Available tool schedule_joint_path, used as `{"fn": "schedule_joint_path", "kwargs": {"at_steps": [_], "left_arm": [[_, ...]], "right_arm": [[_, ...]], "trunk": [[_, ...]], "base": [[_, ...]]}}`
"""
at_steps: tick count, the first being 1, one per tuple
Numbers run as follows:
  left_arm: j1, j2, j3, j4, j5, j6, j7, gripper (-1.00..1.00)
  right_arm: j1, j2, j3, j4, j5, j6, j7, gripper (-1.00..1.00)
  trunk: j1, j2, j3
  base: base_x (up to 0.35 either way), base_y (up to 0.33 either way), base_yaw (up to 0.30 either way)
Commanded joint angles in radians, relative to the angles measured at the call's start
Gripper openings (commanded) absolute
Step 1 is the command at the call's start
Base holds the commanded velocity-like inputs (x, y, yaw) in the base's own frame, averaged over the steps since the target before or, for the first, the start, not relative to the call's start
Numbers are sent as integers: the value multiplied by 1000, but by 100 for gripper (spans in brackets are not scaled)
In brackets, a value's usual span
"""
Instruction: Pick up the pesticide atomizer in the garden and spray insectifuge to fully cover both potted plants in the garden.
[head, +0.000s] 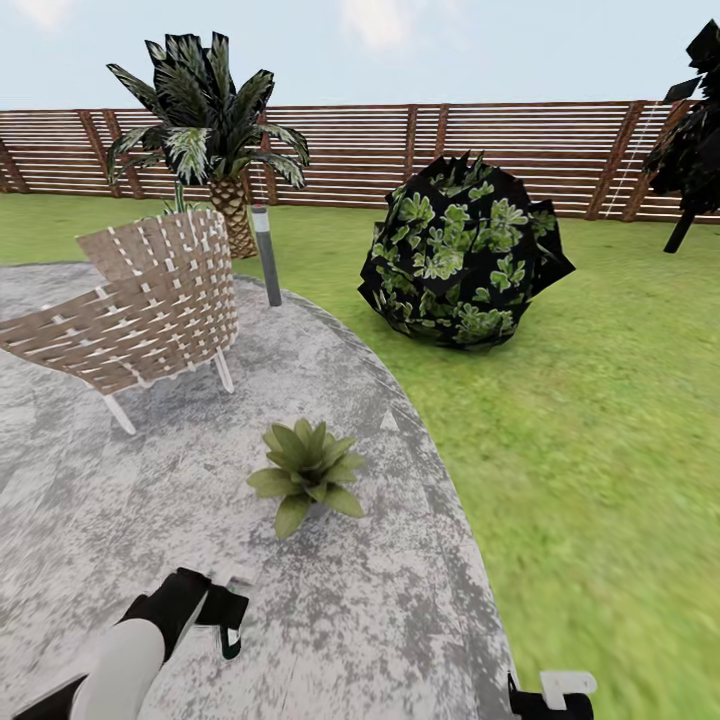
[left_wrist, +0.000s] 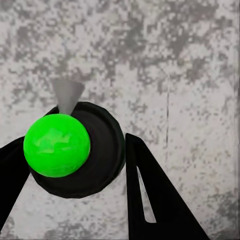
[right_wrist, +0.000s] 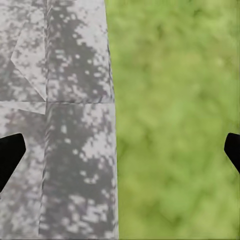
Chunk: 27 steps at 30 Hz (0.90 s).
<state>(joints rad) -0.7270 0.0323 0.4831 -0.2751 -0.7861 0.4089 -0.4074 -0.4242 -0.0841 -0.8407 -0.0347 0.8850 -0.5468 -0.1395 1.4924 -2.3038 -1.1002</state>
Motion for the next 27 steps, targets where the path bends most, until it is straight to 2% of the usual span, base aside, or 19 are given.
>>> {"fn": "schedule_joint_path", "kwargs": {"at_steps": [1, 8, 14, 23, 27], "left_arm": [[-2, -5, 8, -3, -10, 8, -7, -100], [-2, -9, 8, -6, -11, 13, -6, -100], [0, -8, 7, -5, -13, 13, -5, -100], [-1, -5, 12, -6, -5, 11, -4, -100], [-7, -17, 6, -37, -8, 13, -16, -100]], "right_arm": [[-1, 0, -4, 2, 11, -2, -8, 100], [-1, 7, 1, 4, 17, -1, -2, 100], [-1, 8, 0, 3, 12, -1, -2, 100], [-1, 9, -1, 2, 9, -1, -6, 100], [-1, 8, -1, 3, 11, -1, -5, 100]], "trunk": [[0, 0, -1], [0, 0, -1], [0, 0, -1], [0, 0, -1], [0, 0, -1]], "base": [[276, 0, 0], [329, 36, 0], [245, 225, 14], [28, 27, 83], [0, 0, 0]]}}
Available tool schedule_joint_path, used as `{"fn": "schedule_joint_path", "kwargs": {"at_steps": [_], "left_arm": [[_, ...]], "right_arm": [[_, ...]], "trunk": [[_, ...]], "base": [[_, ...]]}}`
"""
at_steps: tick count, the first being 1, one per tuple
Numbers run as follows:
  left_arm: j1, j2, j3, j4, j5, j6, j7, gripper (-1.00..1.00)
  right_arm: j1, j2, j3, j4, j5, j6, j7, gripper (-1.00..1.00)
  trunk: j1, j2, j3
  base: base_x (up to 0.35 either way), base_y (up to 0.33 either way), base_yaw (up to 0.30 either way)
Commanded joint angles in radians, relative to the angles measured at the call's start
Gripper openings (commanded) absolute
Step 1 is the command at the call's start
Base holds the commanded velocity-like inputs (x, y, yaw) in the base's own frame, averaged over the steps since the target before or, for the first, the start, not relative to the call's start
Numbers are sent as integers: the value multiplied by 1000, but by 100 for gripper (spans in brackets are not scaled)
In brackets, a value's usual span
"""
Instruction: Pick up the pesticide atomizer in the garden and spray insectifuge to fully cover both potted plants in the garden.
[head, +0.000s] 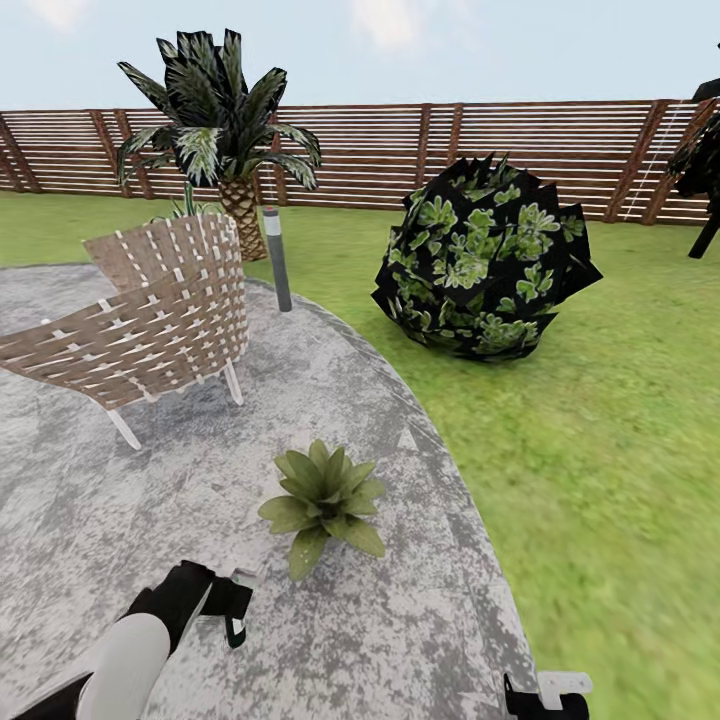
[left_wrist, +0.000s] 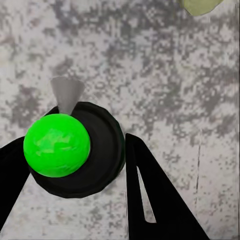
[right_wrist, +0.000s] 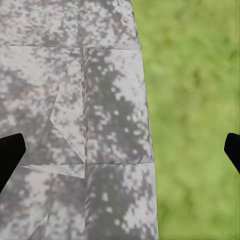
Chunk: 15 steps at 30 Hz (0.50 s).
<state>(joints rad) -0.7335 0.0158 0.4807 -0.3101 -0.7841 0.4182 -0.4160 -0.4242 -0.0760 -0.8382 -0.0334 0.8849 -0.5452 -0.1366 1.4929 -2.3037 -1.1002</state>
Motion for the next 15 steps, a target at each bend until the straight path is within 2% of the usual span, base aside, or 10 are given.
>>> {"fn": "schedule_joint_path", "kwargs": {"at_steps": [1, 3, 5, 7, 9, 13, 15], "left_arm": [[-11, -3, -2, -5, -14, 9, -17, -100], [-39, -1, -37, -5, -26, 48, -40, -100], [-80, 3, -106, -8, -40, 128, -98, -100], [-128, 4, -156, -10, -46, 178, -168, -100], [-166, 4, -174, -10, -48, 208, -205, -100], [-201, 9, -184, -10, -50, 258, -225, -100], [-211, 34, -186, -12, -52, 267, -228, -100]], "right_arm": [[-1, -1, -4, 2, 11, -2, -8, 100], [-1, -3, -4, 1, 12, -2, -7, 100], [-1, -3, -4, 2, 12, -2, -7, 100], [-1, -4, -3, 2, 14, -2, -6, 100], [-1, -4, -3, 2, 16, -2, -6, 100], [-1, -7, -2, 1, 18, -3, -6, 100], [-1, -8, -1, 1, 19, -4, -6, 100]], "trunk": [[0, 0, -1], [0, 0, -1], [0, 0, -1], [0, 0, -1], [0, 0, -1], [0, 0, -1], [0, 0, -1]], "base": [[0, 0, 0], [0, 0, 0], [0, 0, 0], [0, 0, 0], [0, 0, 0], [0, 0, 0], [0, 0, 0]]}}
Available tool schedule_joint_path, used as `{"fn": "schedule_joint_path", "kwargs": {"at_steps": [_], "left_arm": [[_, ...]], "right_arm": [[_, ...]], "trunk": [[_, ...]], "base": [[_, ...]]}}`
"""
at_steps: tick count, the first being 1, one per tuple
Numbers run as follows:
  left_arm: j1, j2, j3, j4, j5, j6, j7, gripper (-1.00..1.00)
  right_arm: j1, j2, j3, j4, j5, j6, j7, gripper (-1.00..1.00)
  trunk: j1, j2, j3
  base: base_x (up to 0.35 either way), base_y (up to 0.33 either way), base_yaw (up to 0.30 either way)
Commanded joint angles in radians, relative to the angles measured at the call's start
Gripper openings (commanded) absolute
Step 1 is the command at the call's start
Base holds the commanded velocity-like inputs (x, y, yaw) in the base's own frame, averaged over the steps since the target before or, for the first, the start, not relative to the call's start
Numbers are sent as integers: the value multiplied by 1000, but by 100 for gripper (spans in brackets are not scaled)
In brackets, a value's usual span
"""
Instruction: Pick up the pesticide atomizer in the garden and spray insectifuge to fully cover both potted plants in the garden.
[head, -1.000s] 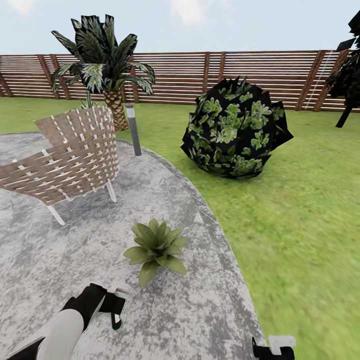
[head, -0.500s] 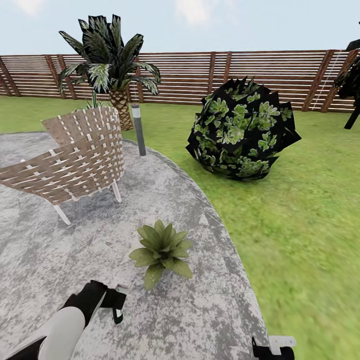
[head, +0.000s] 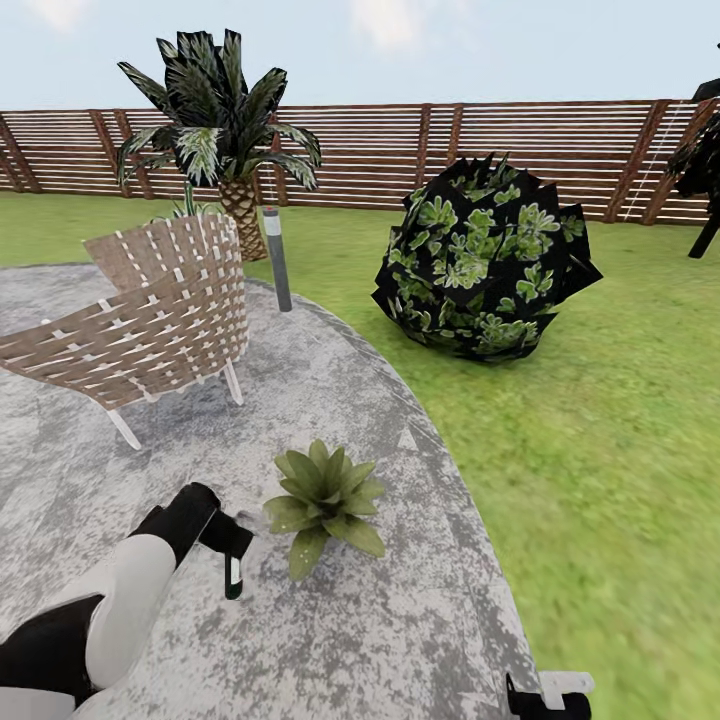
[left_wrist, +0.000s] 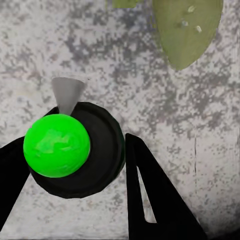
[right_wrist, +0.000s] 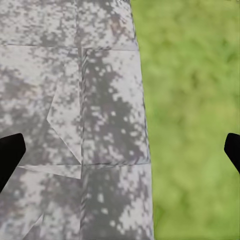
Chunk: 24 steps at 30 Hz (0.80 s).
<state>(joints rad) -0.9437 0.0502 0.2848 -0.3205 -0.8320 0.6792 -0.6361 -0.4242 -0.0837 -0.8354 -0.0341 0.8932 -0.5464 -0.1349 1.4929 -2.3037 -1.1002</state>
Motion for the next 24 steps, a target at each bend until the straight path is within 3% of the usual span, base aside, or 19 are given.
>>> {"fn": "schedule_joint_path", "kwargs": {"at_steps": [1, 2, 4, 6, 15, 24], "left_arm": [[-2, 17, 10, -2, -3, 7, -8, -100], [-2, 40, 9, -2, -2, 7, -9, -100], [0, 61, -5, -1, -1, 7, -9, -100], [9, 71, -47, 1, 0, 7, -10, -100], [18, 62, -66, 11, -1, 10, -17, -100], [55, 69, -115, 21, 2, 7, -39, -100]], "right_arm": [[-1, -1, -4, 2, 11, -3, -8, 100], [-1, -1, -4, 2, 11, -3, -8, 100], [-1, 0, -3, 2, 10, -3, -8, 100], [-1, 2, -2, 3, 11, -3, -7, 100], [-1, 4, -2, 3, 11, -3, -6, 100], [-1, 4, -2, 3, 11, -3, -6, 100]], "trunk": [[0, 0, -1], [0, 0, -1], [0, 0, -1], [0, 0, -1], [0, 0, -1], [0, 0, -2]], "base": [[0, 0, 0], [0, 0, 0], [0, 0, 0], [61, 0, 0], [293, 0, 58], [27, 0, 33]]}}
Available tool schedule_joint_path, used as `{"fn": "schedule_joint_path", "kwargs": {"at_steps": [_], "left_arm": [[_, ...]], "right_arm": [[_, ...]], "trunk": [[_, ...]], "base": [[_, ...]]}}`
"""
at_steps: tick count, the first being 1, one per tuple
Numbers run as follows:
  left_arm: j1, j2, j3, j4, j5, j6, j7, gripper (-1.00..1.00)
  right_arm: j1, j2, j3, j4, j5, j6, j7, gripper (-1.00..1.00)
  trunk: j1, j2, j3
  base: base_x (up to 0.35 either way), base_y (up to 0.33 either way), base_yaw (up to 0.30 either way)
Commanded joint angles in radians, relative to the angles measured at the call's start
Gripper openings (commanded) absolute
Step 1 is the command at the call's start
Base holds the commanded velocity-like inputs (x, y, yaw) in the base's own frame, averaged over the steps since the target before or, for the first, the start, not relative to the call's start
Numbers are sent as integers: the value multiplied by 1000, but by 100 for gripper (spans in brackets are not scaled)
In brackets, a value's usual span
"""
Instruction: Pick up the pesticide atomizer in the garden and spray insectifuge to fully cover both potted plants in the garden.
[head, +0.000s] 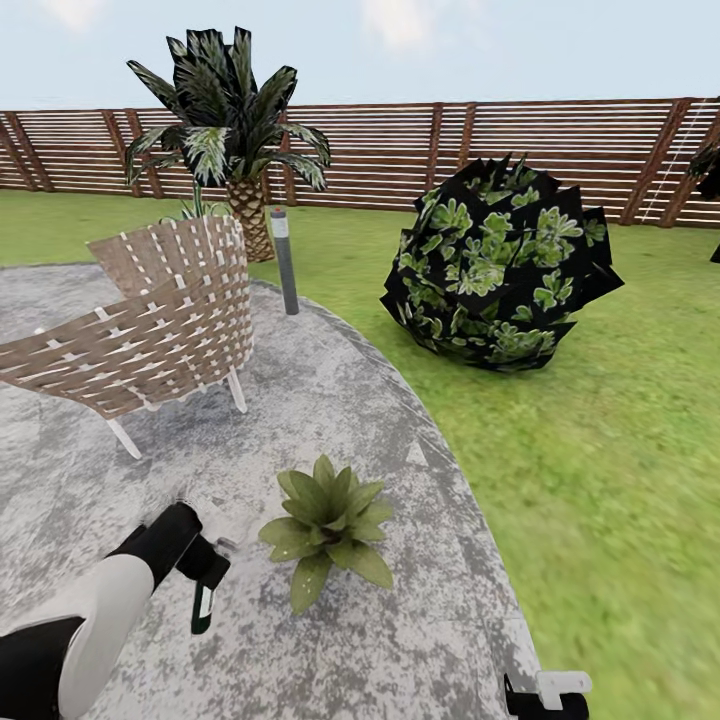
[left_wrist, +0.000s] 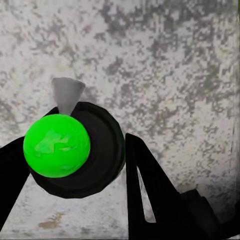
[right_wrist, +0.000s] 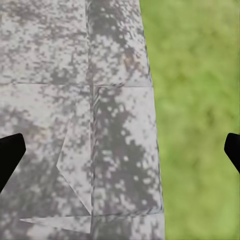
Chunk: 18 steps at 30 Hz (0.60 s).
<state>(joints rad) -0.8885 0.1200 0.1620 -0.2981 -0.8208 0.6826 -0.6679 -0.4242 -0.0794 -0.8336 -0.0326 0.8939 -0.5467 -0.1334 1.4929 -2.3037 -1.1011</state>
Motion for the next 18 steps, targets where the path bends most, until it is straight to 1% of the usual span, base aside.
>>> {"fn": "schedule_joint_path", "kwargs": {"at_steps": [1, 6, 7, 9, 11, 12, 14, 16, 18], "left_arm": [[4, 1, 8, -2, -9, 3, -18, -100], [8, 4, 8, -4, -13, 5, -122, -100], [4, 3, 9, -7, -15, 6, -137, -100], [-1, 2, 10, -11, -24, 10, -146, -100], [7, -1, 9, -19, -63, 29, -148, -100], [11, -3, 6, -20, -70, 29, -143, -100], [14, -9, 9, -21, -73, 29, -132, -100], [14, -11, 12, -21, -73, 29, -129, -100], [15, -12, 15, -21, -72, 26, -97, -100]], "right_arm": [[-1, 0, -4, 2, 11, -2, -8, 100], [-1, 0, -3, 3, 11, -2, -7, 100], [-1, 0, -3, 3, 11, -2, -7, 100], [-1, 0, -3, 3, 11, -2, -6, 100], [-1, 0, -4, 3, 10, -2, -7, 100], [-1, 0, -4, 2, 10, -2, -8, 100], [-1, 0, -4, 2, 10, -2, -9, 100], [-1, 0, -4, 2, 10, -1, -9, 100], [-1, 0, -4, 2, 10, -1, -10, 100]], "trunk": [[0, 0, -1], [0, 0, -1], [0, 0, -1], [0, 0, -1], [0, 0, -1], [0, 0, -1], [0, 0, -1], [0, 0, -1], [0, 0, -1]], "base": [[0, 0, 0], [0, 0, 0], [0, 0, 0], [0, 0, 0], [20, 0, 0], [230, -65, 0], [242, -103, 0], [109, -48, 0], [29, -13, 0]]}}
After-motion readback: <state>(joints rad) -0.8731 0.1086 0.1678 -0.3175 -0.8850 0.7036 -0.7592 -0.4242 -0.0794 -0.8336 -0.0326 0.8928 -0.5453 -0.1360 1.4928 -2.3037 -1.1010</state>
